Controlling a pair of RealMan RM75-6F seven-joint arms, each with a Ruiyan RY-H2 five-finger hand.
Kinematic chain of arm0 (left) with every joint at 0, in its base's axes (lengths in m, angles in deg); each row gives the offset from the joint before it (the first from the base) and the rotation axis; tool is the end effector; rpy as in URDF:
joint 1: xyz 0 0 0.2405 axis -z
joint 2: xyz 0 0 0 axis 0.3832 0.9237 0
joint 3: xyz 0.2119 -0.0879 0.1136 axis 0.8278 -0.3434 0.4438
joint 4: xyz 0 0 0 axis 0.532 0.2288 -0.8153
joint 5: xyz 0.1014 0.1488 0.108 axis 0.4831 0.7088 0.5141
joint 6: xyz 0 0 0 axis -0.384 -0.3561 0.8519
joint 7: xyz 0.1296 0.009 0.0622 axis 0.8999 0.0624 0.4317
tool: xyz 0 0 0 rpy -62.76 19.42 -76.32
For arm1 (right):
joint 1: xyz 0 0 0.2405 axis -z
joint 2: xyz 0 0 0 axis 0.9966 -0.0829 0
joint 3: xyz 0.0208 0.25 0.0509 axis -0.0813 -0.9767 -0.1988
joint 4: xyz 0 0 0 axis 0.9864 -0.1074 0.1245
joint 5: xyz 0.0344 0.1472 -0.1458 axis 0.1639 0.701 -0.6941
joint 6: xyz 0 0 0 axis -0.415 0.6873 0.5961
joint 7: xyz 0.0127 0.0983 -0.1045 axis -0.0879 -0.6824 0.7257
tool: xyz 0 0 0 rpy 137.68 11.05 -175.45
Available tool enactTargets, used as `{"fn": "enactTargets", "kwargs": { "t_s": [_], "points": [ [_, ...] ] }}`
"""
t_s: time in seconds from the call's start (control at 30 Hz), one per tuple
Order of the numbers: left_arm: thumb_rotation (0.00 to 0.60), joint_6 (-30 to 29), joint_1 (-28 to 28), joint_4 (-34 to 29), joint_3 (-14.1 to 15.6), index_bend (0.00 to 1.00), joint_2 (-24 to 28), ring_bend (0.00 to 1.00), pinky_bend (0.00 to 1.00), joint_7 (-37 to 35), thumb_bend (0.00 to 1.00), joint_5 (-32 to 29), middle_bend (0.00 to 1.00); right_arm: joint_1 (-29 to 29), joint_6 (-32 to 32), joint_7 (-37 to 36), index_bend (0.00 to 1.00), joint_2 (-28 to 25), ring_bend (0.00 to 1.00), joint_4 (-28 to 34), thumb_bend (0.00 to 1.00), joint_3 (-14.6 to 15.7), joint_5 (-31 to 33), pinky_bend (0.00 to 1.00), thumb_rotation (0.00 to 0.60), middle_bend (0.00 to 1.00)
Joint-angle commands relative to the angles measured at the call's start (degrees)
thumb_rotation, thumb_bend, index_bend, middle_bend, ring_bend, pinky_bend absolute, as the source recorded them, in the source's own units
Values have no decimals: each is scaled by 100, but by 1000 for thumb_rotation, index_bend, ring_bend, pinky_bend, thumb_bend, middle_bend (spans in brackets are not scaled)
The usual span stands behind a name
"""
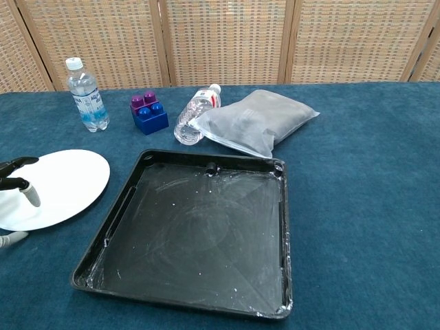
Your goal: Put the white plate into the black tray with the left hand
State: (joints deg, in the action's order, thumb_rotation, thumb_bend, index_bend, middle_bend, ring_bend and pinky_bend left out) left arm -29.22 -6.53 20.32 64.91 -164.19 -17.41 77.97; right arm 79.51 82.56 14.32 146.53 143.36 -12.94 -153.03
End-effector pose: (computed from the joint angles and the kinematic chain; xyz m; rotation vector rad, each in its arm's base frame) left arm -0.3324 0.2416 -0.0134 -1.5971 -1.0114 -0.9725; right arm -0.3102 -0.1962 0.1565 1.3613 -0.8010 0.9639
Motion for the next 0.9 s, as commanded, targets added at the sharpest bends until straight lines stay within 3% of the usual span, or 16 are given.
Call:
{"fn": "enactTargets", "kwargs": {
  "t_s": [0.03,0.13,0.43,0.6,0.9],
  "points": [
    [600,-60,-6,102,2,514,-64,0,0,-143,414,-8,0,0,-3,-21,9,-5,0,-1,0,-2,7,0,600,0],
    [600,-95,-5,191,4,573,-86,0,0,-187,459,-16,0,-8,-30,-50,9,-12,0,4,0,9,4,0,600,0],
    [600,-301,27,90,-147,679,-19,0,0,-532,463,-95,0,-12,-42,-62,9,-21,0,13,0,12,13,0,600,0],
    [600,-711,69,-279,-410,720,197,0,0,-862,463,-130,0,-18,-63,-59,9,-20,0,12,0,16,22,0,600,0],
    [600,-1406,282,-1599,-908,770,870,0,0,-955,463,14,0,-22,-62,-56,9,-18,0,25,0,20,16,0,600,0]
  ]
}}
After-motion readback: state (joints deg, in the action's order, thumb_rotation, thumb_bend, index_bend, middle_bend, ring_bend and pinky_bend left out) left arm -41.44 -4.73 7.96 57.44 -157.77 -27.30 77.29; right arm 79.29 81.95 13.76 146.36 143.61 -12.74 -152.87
